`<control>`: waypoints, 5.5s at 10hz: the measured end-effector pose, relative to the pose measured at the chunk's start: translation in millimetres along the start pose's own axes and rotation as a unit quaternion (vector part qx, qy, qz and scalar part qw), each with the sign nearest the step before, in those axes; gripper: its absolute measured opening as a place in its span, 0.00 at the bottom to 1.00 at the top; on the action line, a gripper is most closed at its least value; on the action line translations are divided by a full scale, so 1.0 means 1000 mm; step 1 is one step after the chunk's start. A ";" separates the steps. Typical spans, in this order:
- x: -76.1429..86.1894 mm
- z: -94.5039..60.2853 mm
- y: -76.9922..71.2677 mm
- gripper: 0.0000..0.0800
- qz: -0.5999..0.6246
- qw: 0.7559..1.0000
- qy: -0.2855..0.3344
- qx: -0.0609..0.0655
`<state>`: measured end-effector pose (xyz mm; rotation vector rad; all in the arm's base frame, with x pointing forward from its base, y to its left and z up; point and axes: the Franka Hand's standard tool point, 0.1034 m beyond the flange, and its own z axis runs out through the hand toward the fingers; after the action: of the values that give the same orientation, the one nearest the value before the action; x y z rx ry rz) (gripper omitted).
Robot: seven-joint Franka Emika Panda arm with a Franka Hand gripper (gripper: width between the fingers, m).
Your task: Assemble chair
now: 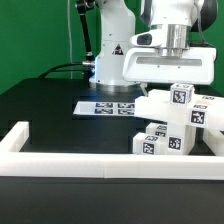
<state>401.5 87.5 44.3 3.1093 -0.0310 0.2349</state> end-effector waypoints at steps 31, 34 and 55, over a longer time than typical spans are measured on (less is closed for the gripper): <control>-0.006 -0.010 -0.003 0.36 0.104 0.993 -0.047 0.039; 0.010 -0.048 -0.007 0.36 0.132 0.988 -0.058 0.058; 0.136 -0.081 0.007 0.36 0.070 0.995 -0.040 0.053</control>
Offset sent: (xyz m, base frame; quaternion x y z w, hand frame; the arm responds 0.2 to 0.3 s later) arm -0.0255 0.0416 -0.0091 0.1416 -0.0858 0.1852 0.9686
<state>523.2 79.9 144.7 3.2248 -0.2468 0.1186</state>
